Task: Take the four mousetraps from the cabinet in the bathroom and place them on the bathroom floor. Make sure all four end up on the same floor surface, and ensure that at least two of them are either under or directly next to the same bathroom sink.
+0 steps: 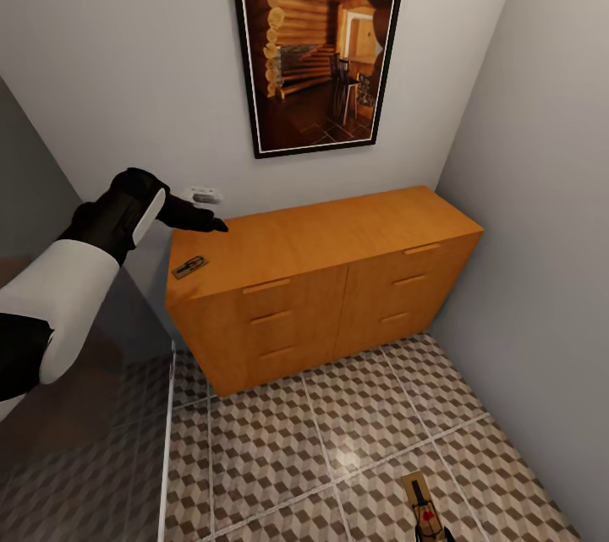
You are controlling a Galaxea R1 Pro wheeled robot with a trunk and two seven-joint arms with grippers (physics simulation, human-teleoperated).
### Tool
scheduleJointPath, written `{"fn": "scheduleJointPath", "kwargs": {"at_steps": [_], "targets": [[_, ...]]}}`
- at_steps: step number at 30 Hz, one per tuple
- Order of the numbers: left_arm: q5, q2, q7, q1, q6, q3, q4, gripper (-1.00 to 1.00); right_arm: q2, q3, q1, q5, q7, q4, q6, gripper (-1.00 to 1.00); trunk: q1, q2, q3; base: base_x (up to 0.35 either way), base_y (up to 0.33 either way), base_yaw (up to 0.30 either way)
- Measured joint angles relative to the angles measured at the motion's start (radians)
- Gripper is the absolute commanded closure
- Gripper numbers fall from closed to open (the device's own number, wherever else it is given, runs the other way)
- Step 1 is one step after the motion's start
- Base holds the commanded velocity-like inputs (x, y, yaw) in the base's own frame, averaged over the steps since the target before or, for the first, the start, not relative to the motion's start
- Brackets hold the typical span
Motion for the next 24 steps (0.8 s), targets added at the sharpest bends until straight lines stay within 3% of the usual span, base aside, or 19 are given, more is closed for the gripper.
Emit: {"fn": "scheduleJointPath", "kwargs": {"at_steps": [2, 4, 7, 10, 24], "targets": [[-0.001, -0.001, 0.001, 0.000, 0.000, -0.007, 0.002, -1.00, 0.000, 0.000, 0.000, 0.000, 0.000, 0.000, 0.000, 1.00, 0.000, 0.000, 0.000, 0.000, 0.000, 0.000], [-0.001, -0.002, 0.001, 0.000, 0.000, -0.033, 0.002, -1.00, 0.000, 0.000, 0.000, 0.000, 0.000, 0.000, 0.001, 1.00, 0.000, 0.000, 0.000, 0.000, 0.000, 0.000], [-0.001, -0.003, 0.002, 0.000, 0.001, -0.102, 0.005, -1.00, 0.000, 0.000, 0.000, 0.000, 0.000, 0.000, 0.002, 1.00, 0.000, 0.000, 0.000, 0.000, 0.000, 0.000], [-0.002, -0.003, 0.003, 0.000, 0.001, -0.125, 0.015, -1.00, 0.000, 0.000, 0.000, 0.000, 0.000, 0.000, 0.003, 1.00, 0.000, 0.000, 0.000, 0.000, 0.000, 0.000], [-0.004, 0.000, 0.004, -0.001, 0.002, -0.135, 0.061, -1.00, 0.000, 0.000, 0.000, 0.000, 0.000, 0.000, 0.004, 1.00, 0.000, 0.000, 0.000, 0.000, 0.000, 0.000]]}}
